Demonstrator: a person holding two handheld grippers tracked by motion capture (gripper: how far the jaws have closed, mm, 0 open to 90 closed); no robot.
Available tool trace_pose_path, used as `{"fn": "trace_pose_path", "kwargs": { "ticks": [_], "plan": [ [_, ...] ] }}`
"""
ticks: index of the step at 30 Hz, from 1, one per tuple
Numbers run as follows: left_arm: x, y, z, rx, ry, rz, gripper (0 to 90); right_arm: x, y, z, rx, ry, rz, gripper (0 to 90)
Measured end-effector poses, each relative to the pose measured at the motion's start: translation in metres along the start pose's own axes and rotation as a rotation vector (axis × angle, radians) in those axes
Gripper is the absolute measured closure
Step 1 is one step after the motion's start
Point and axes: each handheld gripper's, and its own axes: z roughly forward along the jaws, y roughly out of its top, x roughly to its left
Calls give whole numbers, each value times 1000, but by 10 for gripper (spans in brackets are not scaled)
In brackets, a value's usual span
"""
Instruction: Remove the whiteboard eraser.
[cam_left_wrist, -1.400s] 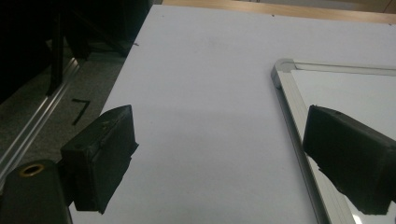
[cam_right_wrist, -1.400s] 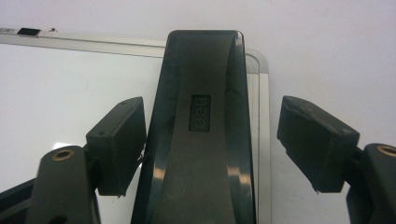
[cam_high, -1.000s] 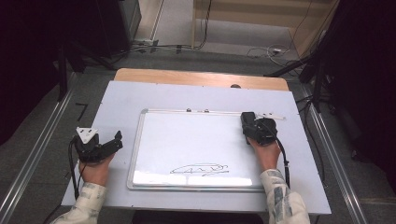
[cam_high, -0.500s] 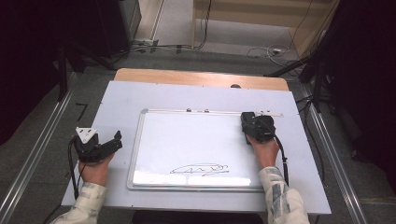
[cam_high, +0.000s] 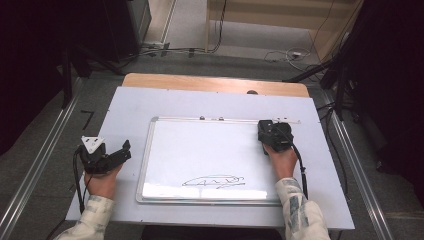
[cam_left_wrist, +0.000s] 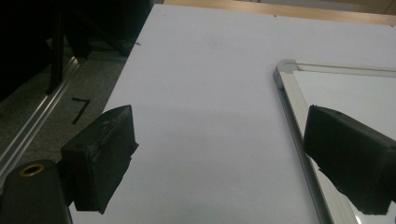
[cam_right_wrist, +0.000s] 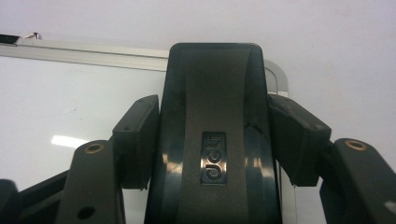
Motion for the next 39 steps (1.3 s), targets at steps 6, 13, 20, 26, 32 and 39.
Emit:
{"fn": "trace_pose_path", "kwargs": {
  "ticks": [6, 13, 20, 26, 32, 39],
  "plan": [
    [0, 0, 0, 1, -1, 0, 100, 1, 0, 0, -8, -5, -7, 369],
    [0, 0, 0, 1, 0, -1, 100, 2, 0, 0, -10, -11, -15, 370],
    [0, 0, 0, 2, -1, 3, 101, 2, 2, 0, -5, -17, -17, 369],
    [0, 0, 0, 0, -1, 0, 101, 0, 3, 2, -2, 0, -5, 361],
    [0, 0, 0, 0, 0, 0, 101, 0, 5, 4, -6, -6, -13, 338],
    [0, 0, 1, 1, -1, 0, 100, -1, 6, 6, -1, 5, -9, 361]
  ]
}}
